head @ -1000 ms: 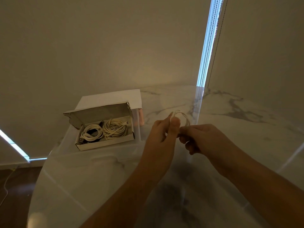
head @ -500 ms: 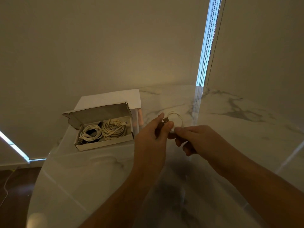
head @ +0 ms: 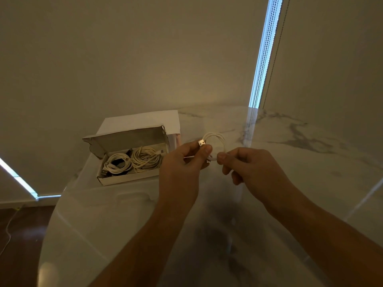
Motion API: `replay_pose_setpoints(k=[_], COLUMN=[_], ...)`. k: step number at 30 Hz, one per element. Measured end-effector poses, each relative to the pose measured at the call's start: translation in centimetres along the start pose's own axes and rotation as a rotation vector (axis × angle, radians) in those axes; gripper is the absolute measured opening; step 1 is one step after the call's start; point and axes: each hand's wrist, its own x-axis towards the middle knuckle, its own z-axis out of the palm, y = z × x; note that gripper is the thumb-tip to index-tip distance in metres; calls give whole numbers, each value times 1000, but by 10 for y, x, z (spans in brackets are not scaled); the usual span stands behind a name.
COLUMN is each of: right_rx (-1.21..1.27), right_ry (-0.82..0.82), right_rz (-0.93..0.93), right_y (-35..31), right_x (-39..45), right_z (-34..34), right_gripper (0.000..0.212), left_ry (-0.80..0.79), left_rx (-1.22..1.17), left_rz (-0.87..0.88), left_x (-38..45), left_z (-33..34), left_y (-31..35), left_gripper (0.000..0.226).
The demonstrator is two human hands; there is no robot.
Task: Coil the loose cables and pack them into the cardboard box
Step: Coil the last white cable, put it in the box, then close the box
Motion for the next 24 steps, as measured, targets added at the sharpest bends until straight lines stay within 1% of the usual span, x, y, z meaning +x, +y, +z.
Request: replay_pose_setpoints(k=[4,6,8,11,14,19,21,24], right_rx=[12,-12,-76,-133,-134,-176,-171,-203], right_ry=[1,-6,-6,-1,-52,-173,-193,-187], right_rz=[-21,-31,-57,-113,-142,-180,-189,-196], right_y=[-10,-16,-20,-27,-33,-37,-38,-40], right_x=[3,7,11,15,18,19,19,22], right_z=[13,20,29,41,55,78,85,93], right_gripper=[25,24,24,26,26,21,21,28], left_ry=[86,122,152,183,200,282,318,371], left_rx=[-104,-97,-63,4,43,210,244,307], left_rz=[-3,22,30,17,-14,-24,-34,-47], left_x=[4,6,8,14,14,4,5,10], left_z=[-10,-18,-27,-46,-69,-113,-131,-153], left_y=[6,9,11,12,12,4,1,1], left_gripper=[32,24,16,11,12,17,16,11])
